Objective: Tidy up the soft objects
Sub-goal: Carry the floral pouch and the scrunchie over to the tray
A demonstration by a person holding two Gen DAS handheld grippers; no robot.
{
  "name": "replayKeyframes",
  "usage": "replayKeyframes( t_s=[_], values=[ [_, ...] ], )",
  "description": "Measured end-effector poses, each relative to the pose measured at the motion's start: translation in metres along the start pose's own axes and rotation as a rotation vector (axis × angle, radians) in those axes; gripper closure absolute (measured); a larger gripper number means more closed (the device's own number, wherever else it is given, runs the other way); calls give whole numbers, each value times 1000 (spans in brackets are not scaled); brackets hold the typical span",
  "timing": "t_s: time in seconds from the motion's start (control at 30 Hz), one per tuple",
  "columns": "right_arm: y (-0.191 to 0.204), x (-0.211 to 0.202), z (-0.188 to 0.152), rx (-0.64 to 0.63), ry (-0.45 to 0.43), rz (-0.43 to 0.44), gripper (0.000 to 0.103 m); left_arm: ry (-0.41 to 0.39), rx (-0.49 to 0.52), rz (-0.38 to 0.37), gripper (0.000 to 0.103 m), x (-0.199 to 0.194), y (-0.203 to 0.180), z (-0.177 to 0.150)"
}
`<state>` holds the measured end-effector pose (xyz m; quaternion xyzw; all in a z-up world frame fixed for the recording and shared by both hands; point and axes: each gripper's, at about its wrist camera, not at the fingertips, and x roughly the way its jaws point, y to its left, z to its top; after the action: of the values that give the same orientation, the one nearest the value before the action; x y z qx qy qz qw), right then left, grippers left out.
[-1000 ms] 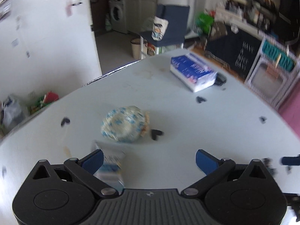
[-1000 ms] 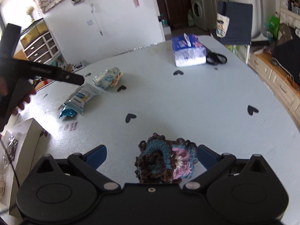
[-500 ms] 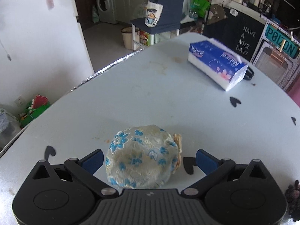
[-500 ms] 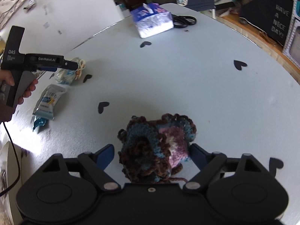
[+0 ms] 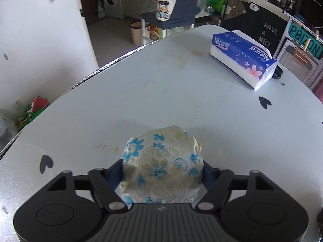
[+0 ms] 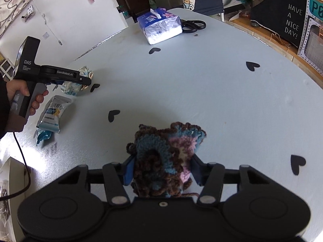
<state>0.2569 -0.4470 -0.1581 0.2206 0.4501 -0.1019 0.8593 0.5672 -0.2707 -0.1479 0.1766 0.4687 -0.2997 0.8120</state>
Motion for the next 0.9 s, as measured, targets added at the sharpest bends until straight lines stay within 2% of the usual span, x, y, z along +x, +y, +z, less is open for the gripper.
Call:
replayKeyframes(
  t_s=[0.07, 0.23, 0.47, 0.67, 0.9],
  values=[
    [2, -3, -3, -2, -4, 3, 48, -3, -17, -5, 36, -4, 0, 0],
    [3, -16, -7, -13, -26, 12, 49, -40, -25, -23, 37, -27, -12, -4],
    [-3, -34, -14, -18, -54, 13, 49, -85, 7, -76, 37, -69, -53, -17],
    [-7, -52, -18, -48, -84, 29, 48, -113, -8, -109, 37, -104, -89, -42],
    [-20, -72, -21, -102, -119, 45, 48, -149, -67, -101, 37, -143, -122, -82]
  ],
)
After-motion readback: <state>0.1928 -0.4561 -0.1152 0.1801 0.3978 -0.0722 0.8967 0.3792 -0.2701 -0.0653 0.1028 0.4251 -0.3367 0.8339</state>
